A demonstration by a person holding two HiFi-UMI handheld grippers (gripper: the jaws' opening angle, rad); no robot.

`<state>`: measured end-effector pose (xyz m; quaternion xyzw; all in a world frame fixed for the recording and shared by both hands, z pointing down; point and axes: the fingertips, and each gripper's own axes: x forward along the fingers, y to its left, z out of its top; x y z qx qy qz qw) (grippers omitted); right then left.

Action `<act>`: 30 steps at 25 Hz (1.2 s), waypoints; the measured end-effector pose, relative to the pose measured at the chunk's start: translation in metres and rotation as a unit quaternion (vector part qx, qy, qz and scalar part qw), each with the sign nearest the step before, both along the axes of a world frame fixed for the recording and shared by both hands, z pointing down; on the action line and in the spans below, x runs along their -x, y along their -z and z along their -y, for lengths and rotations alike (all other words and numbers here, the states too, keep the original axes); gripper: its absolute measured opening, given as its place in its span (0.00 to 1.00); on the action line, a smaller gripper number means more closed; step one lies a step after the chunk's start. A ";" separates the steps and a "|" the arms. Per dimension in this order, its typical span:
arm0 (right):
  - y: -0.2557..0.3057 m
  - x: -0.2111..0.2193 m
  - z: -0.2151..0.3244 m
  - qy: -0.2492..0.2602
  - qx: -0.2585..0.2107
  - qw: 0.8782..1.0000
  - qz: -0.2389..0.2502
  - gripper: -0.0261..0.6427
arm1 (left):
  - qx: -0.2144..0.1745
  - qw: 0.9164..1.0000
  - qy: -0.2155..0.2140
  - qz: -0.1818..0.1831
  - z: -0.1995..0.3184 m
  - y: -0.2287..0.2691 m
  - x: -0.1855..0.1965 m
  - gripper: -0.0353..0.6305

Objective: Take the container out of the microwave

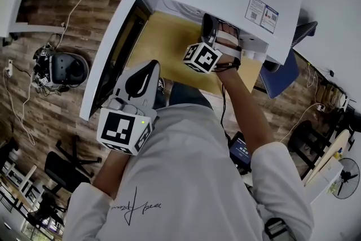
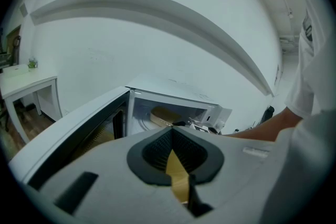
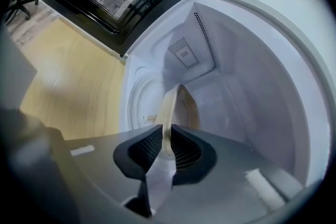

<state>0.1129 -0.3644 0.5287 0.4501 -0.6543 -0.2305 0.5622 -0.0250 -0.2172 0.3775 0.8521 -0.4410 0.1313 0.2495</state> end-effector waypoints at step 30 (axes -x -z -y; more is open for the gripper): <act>0.032 0.006 -0.027 -0.008 -0.027 0.999 0.016 0.13 | -0.021 1.000 -0.008 -0.013 -0.016 0.013 0.007 0.04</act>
